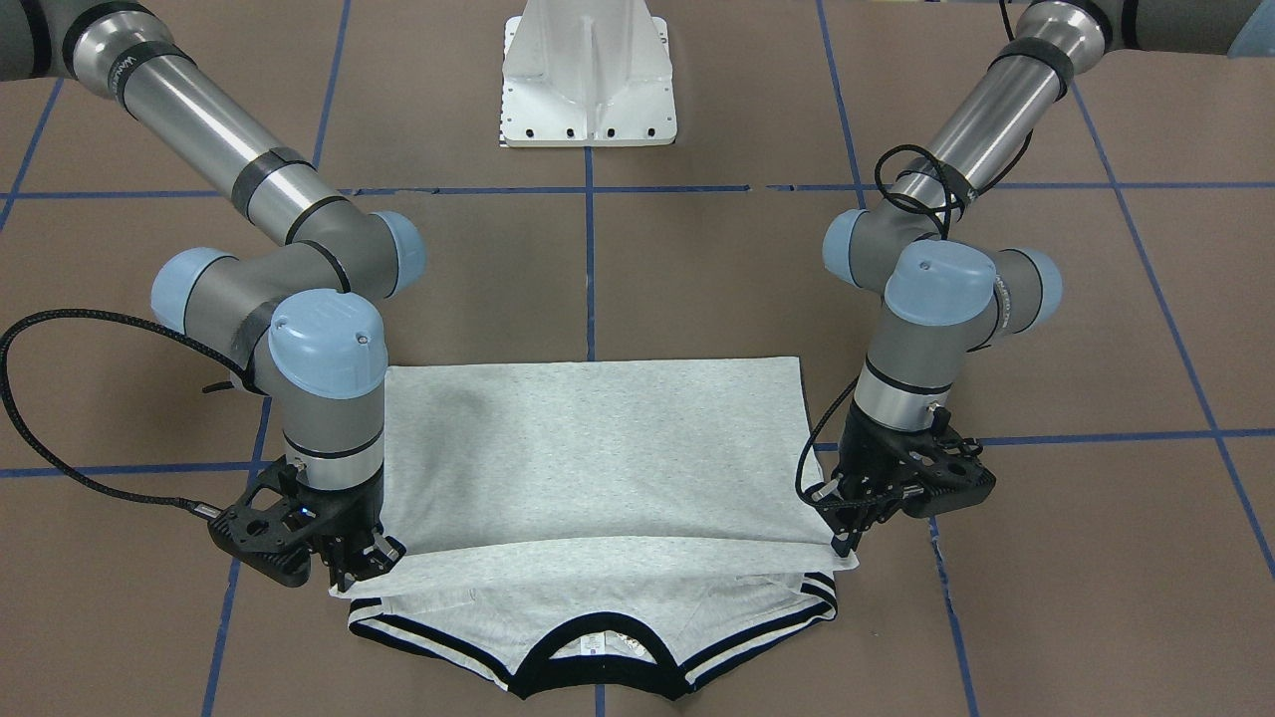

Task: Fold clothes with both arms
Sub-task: 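Lay the hem down near the collar and open both grippers, then grasp the folded shirt's near corner with the right gripper and rotate it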

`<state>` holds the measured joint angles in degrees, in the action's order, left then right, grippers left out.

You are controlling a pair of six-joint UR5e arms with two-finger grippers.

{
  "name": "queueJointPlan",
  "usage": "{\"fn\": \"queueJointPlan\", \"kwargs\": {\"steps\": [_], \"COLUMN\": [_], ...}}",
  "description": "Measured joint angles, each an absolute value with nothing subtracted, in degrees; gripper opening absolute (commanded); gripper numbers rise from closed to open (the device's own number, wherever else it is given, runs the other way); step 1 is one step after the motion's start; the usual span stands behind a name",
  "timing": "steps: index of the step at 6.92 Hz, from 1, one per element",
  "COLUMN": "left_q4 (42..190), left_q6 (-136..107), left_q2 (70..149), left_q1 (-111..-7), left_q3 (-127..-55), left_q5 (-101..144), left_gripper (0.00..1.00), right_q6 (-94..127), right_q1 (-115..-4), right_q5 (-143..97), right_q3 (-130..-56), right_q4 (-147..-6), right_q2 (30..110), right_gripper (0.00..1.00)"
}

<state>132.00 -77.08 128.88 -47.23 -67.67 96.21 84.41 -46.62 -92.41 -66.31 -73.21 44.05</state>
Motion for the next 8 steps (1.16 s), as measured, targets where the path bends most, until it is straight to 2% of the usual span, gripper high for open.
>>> {"fn": "queueJointPlan", "kwargs": {"steps": [1, 2, 4, 5, 7, 8], "left_q4": [132.13, 132.21, 134.16, 135.43, 136.22, 136.24], "left_q6": [-76.94, -75.90, -73.55, -73.46, -73.52, -73.52], "left_q2": [129.47, 129.63, 129.07, 128.76, 128.46, 128.29], "left_q1": [-47.21, -47.25, -47.62, -47.74, -47.88, -47.99], "left_q3": [-66.47, -65.94, -65.71, -65.75, -65.94, -66.01], "left_q5": [96.21, 96.20, 96.26, 96.30, 96.32, 96.33], "left_gripper": [0.44, 0.46, 0.47, 0.47, 0.47, 0.47], "right_q6": [84.38, 84.39, 85.44, 87.92, 97.36, 102.08], "right_q1": [-46.60, -46.65, -47.14, -46.05, -40.50, -37.98], "right_q5": [-92.39, -92.29, -92.63, -92.91, -92.82, -92.51], "right_q3": [-66.10, -66.05, -68.55, -73.99, -89.67, -94.68], "right_q4": [-72.41, -71.91, -70.87, -70.65, -70.55, -70.49], "right_q2": [43.89, 43.73, 44.44, 47.70, 58.91, 63.54], "right_gripper": [0.62, 0.63, 0.72, 0.73, 0.76, 0.76]}}
